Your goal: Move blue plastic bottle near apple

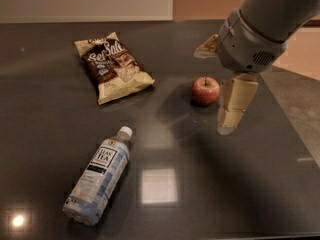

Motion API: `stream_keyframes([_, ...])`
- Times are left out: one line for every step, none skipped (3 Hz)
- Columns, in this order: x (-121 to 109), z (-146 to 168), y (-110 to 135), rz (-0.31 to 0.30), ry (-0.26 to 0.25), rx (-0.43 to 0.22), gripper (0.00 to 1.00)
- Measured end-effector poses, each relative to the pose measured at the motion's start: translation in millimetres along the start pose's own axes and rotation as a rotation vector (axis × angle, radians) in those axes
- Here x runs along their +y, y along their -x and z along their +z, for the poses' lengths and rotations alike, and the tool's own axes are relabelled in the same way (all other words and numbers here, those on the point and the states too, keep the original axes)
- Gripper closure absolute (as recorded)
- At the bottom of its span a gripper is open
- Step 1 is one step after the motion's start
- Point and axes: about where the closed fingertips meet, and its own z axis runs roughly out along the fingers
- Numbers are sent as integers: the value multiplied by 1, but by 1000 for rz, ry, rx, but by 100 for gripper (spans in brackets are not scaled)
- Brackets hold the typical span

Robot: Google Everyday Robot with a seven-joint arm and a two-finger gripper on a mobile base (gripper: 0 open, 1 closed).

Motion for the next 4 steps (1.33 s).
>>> stream_keyframes([3, 30, 38, -143, 65, -37, 0])
stream_keyframes([10, 62, 68, -269, 133, -39, 0])
stream_keyframes([19, 89, 89, -357, 191, -31, 0])
stream_keyframes([24, 106, 106, -425, 226, -22, 0])
